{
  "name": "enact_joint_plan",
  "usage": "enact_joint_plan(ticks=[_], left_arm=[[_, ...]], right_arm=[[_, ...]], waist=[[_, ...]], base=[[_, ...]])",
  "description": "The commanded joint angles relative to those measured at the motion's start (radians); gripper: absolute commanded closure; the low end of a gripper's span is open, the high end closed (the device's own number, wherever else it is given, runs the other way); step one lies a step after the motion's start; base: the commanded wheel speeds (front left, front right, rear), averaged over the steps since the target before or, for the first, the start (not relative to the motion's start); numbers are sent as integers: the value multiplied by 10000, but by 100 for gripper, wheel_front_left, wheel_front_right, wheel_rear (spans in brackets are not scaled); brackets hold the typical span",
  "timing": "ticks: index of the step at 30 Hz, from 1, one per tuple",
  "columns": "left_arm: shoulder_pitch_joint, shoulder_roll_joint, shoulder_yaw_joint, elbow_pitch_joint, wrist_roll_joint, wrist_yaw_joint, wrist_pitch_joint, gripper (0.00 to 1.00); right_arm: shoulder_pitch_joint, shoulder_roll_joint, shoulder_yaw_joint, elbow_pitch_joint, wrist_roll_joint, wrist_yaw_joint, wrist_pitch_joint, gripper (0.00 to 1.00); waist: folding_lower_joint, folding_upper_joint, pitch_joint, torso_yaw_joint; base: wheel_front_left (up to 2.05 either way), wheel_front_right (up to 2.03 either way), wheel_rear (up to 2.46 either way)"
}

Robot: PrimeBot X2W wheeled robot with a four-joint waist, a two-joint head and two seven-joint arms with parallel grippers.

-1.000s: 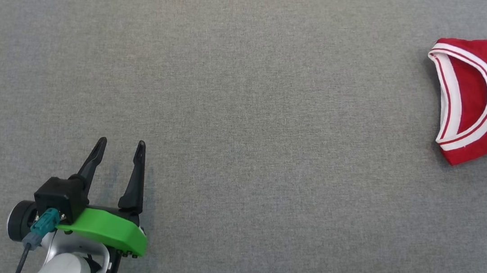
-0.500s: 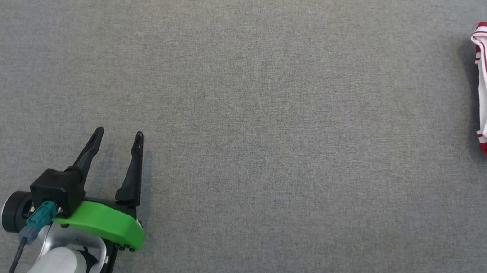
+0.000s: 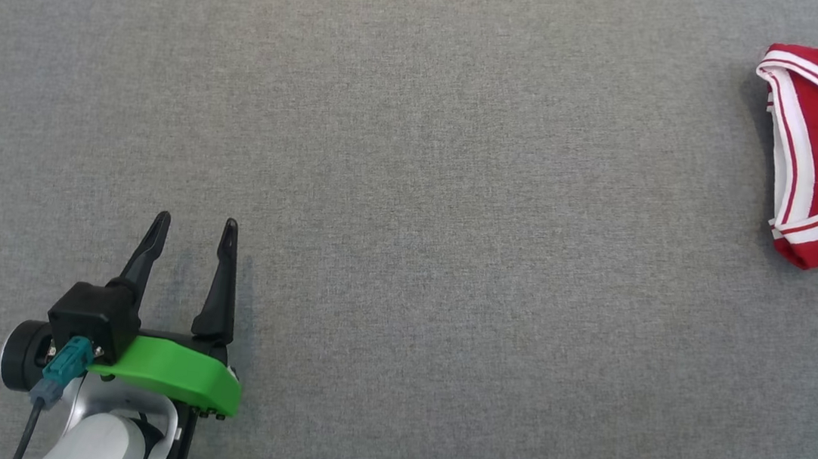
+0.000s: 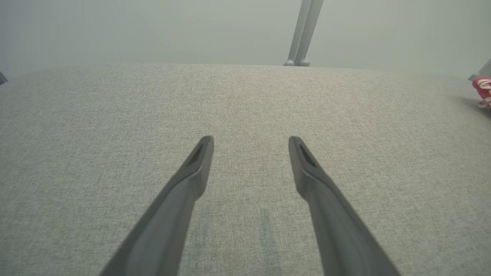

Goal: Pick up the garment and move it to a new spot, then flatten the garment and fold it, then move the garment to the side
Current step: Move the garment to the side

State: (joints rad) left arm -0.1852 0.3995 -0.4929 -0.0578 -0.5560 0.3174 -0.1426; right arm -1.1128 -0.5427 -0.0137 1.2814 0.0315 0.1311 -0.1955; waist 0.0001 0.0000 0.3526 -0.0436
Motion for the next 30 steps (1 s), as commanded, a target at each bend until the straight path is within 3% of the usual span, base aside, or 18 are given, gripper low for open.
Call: enact_joint_plan(ticks=[1, 12, 21, 30], left_arm=[[-114, 18, 5, 38, -29, 40, -74, 0], [94, -194, 46, 481, -227, -93, -523, 0], [400, -327, 327, 752, -384, -188, -975, 0], [1090, -535, 764, 1036, -592, -281, -1158, 0]], right_arm=[[-37, 85, 69, -67, -140, -7, -100, 0], [415, 1000, 885, -1199, 538, -7, -636, 0], [1607, 1456, 1875, -3194, 1806, -7, -687, 0], [3745, 1956, 1984, -5614, 2586, -7, -492, 0]], waist=[[-1, 0, -209, -124], [-1, 0, -1626, -406], [-1, 0, -2527, -592], [-1, 0, -3461, -655]], base=[[0, 0, 0], [0, 0, 0], [0, 0, 0], [0, 0, 0]])
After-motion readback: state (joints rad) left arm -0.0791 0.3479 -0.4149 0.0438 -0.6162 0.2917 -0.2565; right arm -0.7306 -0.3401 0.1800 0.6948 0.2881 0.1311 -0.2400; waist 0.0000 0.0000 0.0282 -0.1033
